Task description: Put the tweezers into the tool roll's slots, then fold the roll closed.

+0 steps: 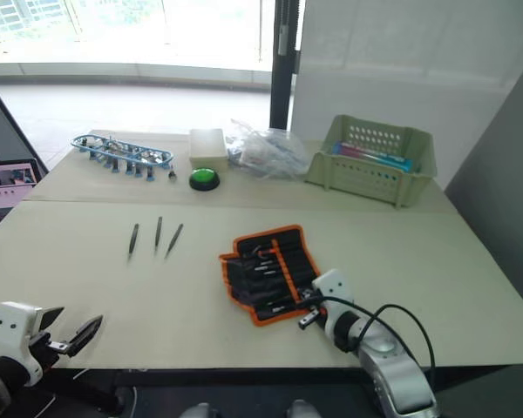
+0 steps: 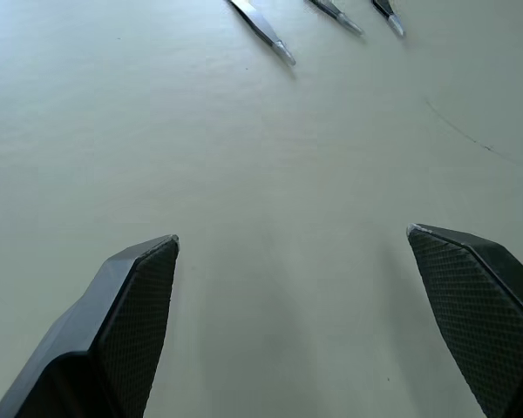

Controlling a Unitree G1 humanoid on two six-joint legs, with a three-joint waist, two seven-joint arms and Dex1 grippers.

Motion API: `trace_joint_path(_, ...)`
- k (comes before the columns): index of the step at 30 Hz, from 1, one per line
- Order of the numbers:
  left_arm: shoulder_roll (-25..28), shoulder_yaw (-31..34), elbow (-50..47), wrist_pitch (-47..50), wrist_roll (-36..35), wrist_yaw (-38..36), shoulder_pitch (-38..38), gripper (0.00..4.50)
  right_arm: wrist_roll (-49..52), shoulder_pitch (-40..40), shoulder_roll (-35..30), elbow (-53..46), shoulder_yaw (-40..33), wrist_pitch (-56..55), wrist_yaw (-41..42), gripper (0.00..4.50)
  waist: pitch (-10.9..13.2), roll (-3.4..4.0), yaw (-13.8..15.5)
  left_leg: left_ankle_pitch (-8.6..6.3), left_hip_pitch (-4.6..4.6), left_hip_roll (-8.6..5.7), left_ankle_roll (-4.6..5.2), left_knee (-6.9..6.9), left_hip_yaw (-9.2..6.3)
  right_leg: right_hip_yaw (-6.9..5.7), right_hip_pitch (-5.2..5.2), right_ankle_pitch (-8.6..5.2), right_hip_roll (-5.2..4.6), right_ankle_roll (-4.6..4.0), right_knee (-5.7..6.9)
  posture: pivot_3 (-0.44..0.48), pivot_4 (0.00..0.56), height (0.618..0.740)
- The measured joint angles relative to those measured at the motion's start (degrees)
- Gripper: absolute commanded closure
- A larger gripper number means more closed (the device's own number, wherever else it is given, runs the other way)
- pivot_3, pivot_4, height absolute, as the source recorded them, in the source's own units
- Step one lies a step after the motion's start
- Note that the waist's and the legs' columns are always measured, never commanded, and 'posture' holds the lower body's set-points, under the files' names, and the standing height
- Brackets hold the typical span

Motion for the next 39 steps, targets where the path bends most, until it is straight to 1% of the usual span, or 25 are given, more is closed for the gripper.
trace_joint_path(2, -1.6, 1.2, -2.1, -0.1, -1.9, 1.1, 2.4, 0.05, 0.0, -0.2, 0.0, 0.3, 0.0, -0.1, 0.3, 4.50, 0.0, 0.00, 0.1, -0.01, 0.00, 0.01, -0.02, 0.00, 0.01, 0.03, 0.00, 0.00, -0.01, 0.00, -0.06, 0.000, 0.150, 0.738)
trace_joint_path(5, -2.1, 1.6, -4.0, 0.1, -3.7, 2.8, 4.2, 0.05, 0.0, -0.5, 0.0, 0.6, -0.1, -0.1, 0.8, 4.50, 0.0, 0.00, 0.0, -0.02, 0.01, 0.01, -0.03, 0.00, 0.00, 0.03, -0.01, 0.00, 0.01, -0.01, -0.08, 0.000, 0.150, 0.738)
trace_joint_path(8, -1.9, 1.0, -5.1, 0.1, -4.5, 4.2, 4.2, 0.05, 0.0, -0.7, 0.0, 0.7, 0.0, -0.1, 1.0, 4.50, 0.0, 0.00, -0.1, -0.02, 0.01, 0.00, -0.03, 0.00, 0.01, 0.04, -0.02, 0.00, 0.03, -0.01, -0.07, 0.000, 0.150, 0.738)
trace_joint_path(11, -0.8, -0.9, -5.0, 1.0, -4.6, 6.0, 2.2, 0.05, 0.0, -1.0, 0.0, 0.7, 0.0, -0.1, 1.3, 4.50, 0.0, 0.00, -0.1, -0.02, 0.01, -0.08, -0.03, 0.00, 0.02, 0.03, -0.02, 0.00, 0.08, -0.01, -0.07, 0.000, 0.150, 0.738)
trace_joint_path(13, 0.3, -2.5, -4.3, 2.6, -4.4, 7.7, -0.5, 0.05, 0.0, -1.2, 0.1, 0.8, -0.1, -0.1, 1.4, 4.50, 0.0, 0.00, 0.0, -0.02, 0.01, -0.10, -0.03, 0.00, 0.02, 0.01, -0.03, 0.00, 0.10, -0.01, -0.05, 0.000, 0.150, 0.738)
trace_joint_path(15, 1.3, -5.2, -1.9, 4.2, -3.2, 10.6, -5.6, 0.05, 0.0, -1.3, 0.2, 0.8, -0.2, -0.1, 1.2, 4.50, 0.0, 0.01, 0.1, -0.01, 0.02, -0.13, -0.02, 0.00, 0.01, 0.00, -0.01, 0.01, 0.11, -0.01, -0.02, 0.000, 0.150, 0.738)
trace_joint_path(16, 1.4, -6.3, 0.2, 5.2, -2.7, 12.6, -9.1, 0.05, 0.0, -1.4, 0.3, 0.9, -0.2, -0.1, 1.0, 4.50, 0.0, 0.01, 0.2, -0.01, 0.03, -0.14, -0.02, 0.00, 0.01, 0.00, 0.00, 0.02, 0.13, -0.02, -0.01, 0.000, 0.150, 0.738)
trace_joint_path(20, 1.7, -10.1, 7.1, 6.1, -0.3, 17.2, -17.2, 0.05, 0.0, -1.6, 0.7, 0.7, -0.1, -0.1, 0.7, 4.50, -0.1, -0.11, -0.1, 0.03, -0.01, -0.20, 0.05, 0.01, 0.02, 0.03, 0.13, 0.08, 0.17, 0.00, 0.15, 0.000, 0.150, 0.738)
trace_joint_path(23, 1.7, -13.3, 13.3, 6.1, 1.6, 19.4, -22.9, 0.05, 0.0, -1.7, 0.9, 0.5, -0.1, 0.1, 0.4, 4.50, -0.1, -0.25, 0.0, 0.29, -0.01, -0.19, 0.48, 0.01, 0.01, 0.03, 0.11, 0.09, 0.26, 0.01, 0.22, 0.000, 0.150, 0.738)
trace_joint_path(26, 2.0, -16.5, 19.4, 5.0, 4.1, 21.4, -29.5, 0.05, 0.0, -1.9, 1.0, 0.6, -0.1, 0.3, -0.2, 4.50, -0.2, -0.21, 0.3, 0.29, -0.01, -0.21, 0.48, 0.01, 0.01, 0.03, 0.12, 0.11, 0.24, 0.02, 0.24, 0.000, 0.150, 0.738)
trace_joint_path(30, 2.1, -19.4, 26.8, 3.0, 7.3, 23.3, -35.8, 0.05, 0.0, -2.2, 1.2, 0.6, -0.1, 0.7, -0.6, 4.50, -0.2, 0.04, 0.6, 0.29, 0.00, -0.23, 0.47, 0.00, 0.01, 0.02, 0.14, 0.13, 0.23, 0.06, 0.26, 0.000, 0.150, 0.738)
trace_joint_path(37, 2.0, -22.0, 34.2, 2.3, 9.1, 24.3, -42.0, 0.05, -0.1, -2.1, 1.3, 0.6, -0.3, 1.2, -1.2, 4.50, -0.4, 0.37, 0.9, 0.28, 0.02, -0.27, 0.46, 0.00, 0.01, 0.02, 0.20, 0.20, 0.22, 0.09, 0.28, 0.000, 0.150, 0.738)
trace_joint_path(38, 1.9, -22.5, 34.9, 2.2, 9.3, 24.3, -42.6, 0.59, -0.1, -2.1, 1.3, 0.5, -0.4, 1.2, -1.3, 4.50, -0.4, 0.42, 1.0, 0.28, 0.02, -0.28, 0.46, 0.00, 0.01, 0.02, 0.22, 0.20, 0.21, 0.10, 0.28, 0.000, 0.150, 0.738)
trace_joint_path(39, 1.7, -23.0, 35.5, 2.1, 9.6, 24.1, -43.2, 0.87, -0.1, -2.1, 1.3, 0.5, -0.4, 1.3, -1.5, 4.50, -0.4, 0.47, 1.1, 0.28, 0.04, -0.29, 0.46, 0.00, 0.01, 0.02, 0.23, 0.21, 0.21, 0.11, 0.27, 0.000, 0.150, 0.738)
